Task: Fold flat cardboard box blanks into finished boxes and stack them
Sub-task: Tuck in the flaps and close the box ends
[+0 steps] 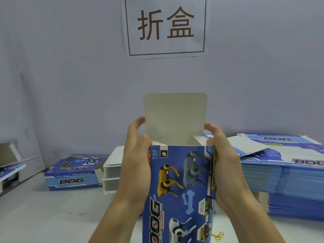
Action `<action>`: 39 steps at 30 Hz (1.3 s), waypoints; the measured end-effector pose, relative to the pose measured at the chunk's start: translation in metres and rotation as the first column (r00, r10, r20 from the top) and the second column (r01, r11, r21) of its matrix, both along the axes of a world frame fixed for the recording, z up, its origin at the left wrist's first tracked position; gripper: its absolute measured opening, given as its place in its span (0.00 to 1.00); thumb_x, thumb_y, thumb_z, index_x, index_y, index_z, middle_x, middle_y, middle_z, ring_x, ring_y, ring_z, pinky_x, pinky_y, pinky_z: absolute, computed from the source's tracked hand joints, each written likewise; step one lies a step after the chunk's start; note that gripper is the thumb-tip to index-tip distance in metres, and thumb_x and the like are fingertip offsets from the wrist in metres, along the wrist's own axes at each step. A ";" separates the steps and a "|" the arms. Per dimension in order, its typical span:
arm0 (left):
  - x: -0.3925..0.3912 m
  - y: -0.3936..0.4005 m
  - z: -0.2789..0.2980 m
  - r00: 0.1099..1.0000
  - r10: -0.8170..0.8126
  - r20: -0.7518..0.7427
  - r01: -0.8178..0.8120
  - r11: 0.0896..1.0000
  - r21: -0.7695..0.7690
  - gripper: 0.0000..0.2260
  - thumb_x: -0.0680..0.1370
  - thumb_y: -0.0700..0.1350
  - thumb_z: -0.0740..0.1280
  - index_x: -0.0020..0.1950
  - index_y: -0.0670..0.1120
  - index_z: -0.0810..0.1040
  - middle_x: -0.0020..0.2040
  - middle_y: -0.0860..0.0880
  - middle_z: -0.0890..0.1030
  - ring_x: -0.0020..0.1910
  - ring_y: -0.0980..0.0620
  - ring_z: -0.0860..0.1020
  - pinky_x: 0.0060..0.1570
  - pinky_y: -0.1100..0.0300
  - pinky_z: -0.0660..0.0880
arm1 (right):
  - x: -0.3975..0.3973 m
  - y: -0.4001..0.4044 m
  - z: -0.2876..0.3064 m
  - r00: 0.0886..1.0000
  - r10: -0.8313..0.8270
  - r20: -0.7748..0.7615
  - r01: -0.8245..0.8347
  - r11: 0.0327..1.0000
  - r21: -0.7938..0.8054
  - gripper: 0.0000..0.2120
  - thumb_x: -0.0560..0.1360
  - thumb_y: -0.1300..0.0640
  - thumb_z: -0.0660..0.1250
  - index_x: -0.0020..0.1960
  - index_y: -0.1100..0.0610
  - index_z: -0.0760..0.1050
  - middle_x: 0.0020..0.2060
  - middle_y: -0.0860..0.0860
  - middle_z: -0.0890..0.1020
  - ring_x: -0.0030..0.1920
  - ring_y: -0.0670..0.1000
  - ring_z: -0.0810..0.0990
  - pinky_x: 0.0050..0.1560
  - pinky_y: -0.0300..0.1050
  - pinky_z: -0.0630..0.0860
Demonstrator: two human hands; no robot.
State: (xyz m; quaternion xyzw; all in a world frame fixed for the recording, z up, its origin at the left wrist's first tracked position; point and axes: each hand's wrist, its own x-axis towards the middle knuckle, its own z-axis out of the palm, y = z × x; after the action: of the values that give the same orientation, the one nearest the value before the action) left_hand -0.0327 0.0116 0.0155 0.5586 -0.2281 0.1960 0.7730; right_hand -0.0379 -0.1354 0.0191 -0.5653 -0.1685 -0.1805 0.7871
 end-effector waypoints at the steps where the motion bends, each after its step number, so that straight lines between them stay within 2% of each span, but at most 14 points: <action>1: -0.001 0.001 0.000 0.999 0.025 0.021 -0.025 1.000 -0.019 0.10 0.78 0.50 0.59 0.54 0.53 0.78 0.43 0.48 0.83 0.40 0.43 0.82 0.34 0.55 0.79 | 0.000 0.001 -0.002 0.999 -0.025 0.020 0.025 1.000 -0.001 0.13 0.80 0.51 0.58 0.45 0.45 0.80 0.38 0.57 0.79 0.41 0.58 0.80 0.43 0.52 0.78; 4: -0.001 0.003 -0.002 0.996 0.075 0.042 -0.071 0.994 -0.081 0.16 0.73 0.57 0.61 0.45 0.45 0.77 0.45 0.41 0.82 0.43 0.36 0.80 0.40 0.47 0.78 | 0.005 -0.002 -0.008 0.996 -0.016 0.093 0.014 1.000 0.021 0.18 0.81 0.48 0.54 0.48 0.57 0.78 0.42 0.56 0.83 0.43 0.55 0.82 0.43 0.50 0.78; 6: -0.002 0.003 -0.001 0.998 0.060 0.024 -0.057 0.990 -0.129 0.20 0.68 0.62 0.63 0.44 0.45 0.77 0.47 0.45 0.84 0.43 0.44 0.84 0.38 0.50 0.81 | 0.004 -0.005 -0.005 0.997 0.029 0.078 -0.030 0.999 0.013 0.23 0.80 0.43 0.54 0.47 0.60 0.77 0.45 0.61 0.82 0.41 0.53 0.84 0.41 0.47 0.80; 8: -0.002 0.004 -0.001 0.999 0.029 0.044 -0.025 0.995 -0.098 0.18 0.68 0.60 0.66 0.44 0.46 0.74 0.43 0.50 0.83 0.40 0.50 0.84 0.37 0.54 0.81 | 0.003 -0.007 -0.001 0.994 0.091 0.055 -0.088 0.995 -0.057 0.16 0.80 0.50 0.59 0.44 0.61 0.75 0.47 0.62 0.79 0.38 0.47 0.84 0.41 0.40 0.80; 12: 0.002 0.005 -0.002 0.995 -0.013 0.101 0.011 1.000 0.027 0.07 0.77 0.50 0.61 0.49 0.50 0.76 0.44 0.51 0.84 0.43 0.46 0.85 0.36 0.54 0.82 | 0.006 -0.003 -0.008 0.990 0.089 0.106 -0.084 0.995 -0.050 0.11 0.74 0.49 0.60 0.49 0.51 0.79 0.51 0.70 0.78 0.52 0.71 0.80 0.55 0.70 0.76; 14: 0.001 0.008 -0.003 0.994 -0.048 0.099 0.046 0.999 0.023 0.09 0.78 0.49 0.59 0.48 0.51 0.78 0.47 0.54 0.84 0.46 0.45 0.85 0.37 0.54 0.82 | 0.006 -0.004 -0.012 0.989 0.036 0.141 -0.025 0.996 -0.081 0.12 0.75 0.47 0.61 0.49 0.50 0.80 0.52 0.70 0.78 0.54 0.72 0.79 0.56 0.74 0.75; 17: -0.001 0.008 -0.002 0.997 -0.038 0.066 0.034 0.998 0.060 0.09 0.77 0.50 0.60 0.42 0.53 0.80 0.53 0.55 0.83 0.51 0.42 0.84 0.39 0.51 0.82 | 0.012 -0.008 -0.006 0.979 0.130 0.154 -0.117 0.989 -0.090 0.12 0.74 0.50 0.63 0.49 0.57 0.78 0.45 0.55 0.85 0.48 0.56 0.86 0.46 0.52 0.83; 19: -0.001 0.009 -0.001 0.998 -0.010 0.056 0.005 0.995 0.096 0.07 0.75 0.54 0.64 0.42 0.54 0.80 0.56 0.54 0.81 0.55 0.41 0.83 0.44 0.45 0.81 | 0.020 -0.010 -0.002 0.977 0.176 0.120 -0.164 0.981 -0.106 0.05 0.78 0.61 0.59 0.45 0.59 0.72 0.34 0.42 0.85 0.40 0.39 0.85 0.39 0.32 0.79; 20: -0.002 0.009 -0.001 0.998 0.000 0.063 -0.008 0.993 0.118 0.08 0.73 0.57 0.67 0.42 0.54 0.79 0.57 0.55 0.80 0.56 0.43 0.83 0.44 0.44 0.81 | 0.022 -0.011 -0.004 0.976 0.175 0.129 -0.161 0.981 -0.111 0.07 0.80 0.64 0.57 0.45 0.58 0.70 0.32 0.40 0.84 0.38 0.36 0.83 0.38 0.29 0.77; 22: -0.005 0.009 -0.001 0.995 -0.002 0.104 -0.016 0.985 0.169 0.13 0.69 0.58 0.71 0.47 0.51 0.78 0.54 0.57 0.81 0.54 0.48 0.84 0.41 0.52 0.83 | 0.018 -0.012 -0.007 0.978 0.156 0.136 -0.139 0.982 -0.125 0.10 0.80 0.51 0.64 0.47 0.58 0.72 0.38 0.50 0.85 0.42 0.46 0.85 0.43 0.40 0.81; 25: -0.007 0.011 0.001 0.983 0.029 0.180 -0.071 0.970 0.233 0.19 0.70 0.54 0.78 0.53 0.46 0.76 0.51 0.58 0.82 0.52 0.51 0.84 0.41 0.58 0.83 | 0.009 -0.015 -0.015 0.959 0.251 0.134 -0.224 0.957 -0.187 0.27 0.65 0.33 0.76 0.54 0.50 0.75 0.45 0.61 0.83 0.47 0.59 0.85 0.44 0.54 0.83; 30: -0.006 0.014 0.002 0.979 0.067 0.193 -0.111 0.967 0.228 0.17 0.70 0.52 0.77 0.51 0.46 0.77 0.52 0.56 0.82 0.52 0.51 0.84 0.41 0.55 0.84 | 0.010 -0.011 -0.013 0.973 0.177 0.147 -0.151 0.973 -0.174 0.17 0.69 0.41 0.71 0.55 0.45 0.77 0.47 0.63 0.83 0.48 0.60 0.85 0.44 0.54 0.83; 34: -0.006 0.014 0.000 0.995 0.016 0.096 -0.032 0.986 0.164 0.23 0.62 0.68 0.77 0.47 0.55 0.80 0.58 0.54 0.80 0.59 0.45 0.81 0.43 0.53 0.83 | 0.009 -0.012 -0.012 0.971 0.179 0.158 -0.158 0.978 -0.138 0.15 0.69 0.42 0.70 0.53 0.47 0.77 0.43 0.57 0.84 0.47 0.59 0.86 0.39 0.51 0.83; 39: -0.007 0.010 0.000 0.983 0.044 0.176 -0.077 0.980 0.186 0.12 0.70 0.57 0.71 0.49 0.54 0.79 0.55 0.57 0.81 0.57 0.49 0.83 0.41 0.57 0.83 | 0.009 -0.012 -0.014 0.974 0.152 0.169 -0.128 0.981 -0.144 0.25 0.64 0.33 0.76 0.55 0.45 0.77 0.45 0.60 0.83 0.47 0.61 0.86 0.44 0.58 0.83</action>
State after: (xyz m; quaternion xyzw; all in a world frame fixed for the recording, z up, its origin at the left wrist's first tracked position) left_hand -0.0396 0.0219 0.0155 0.6185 -0.2942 0.2438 0.6867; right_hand -0.0284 -0.1476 0.0056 -0.5843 -0.2896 -0.1630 0.7404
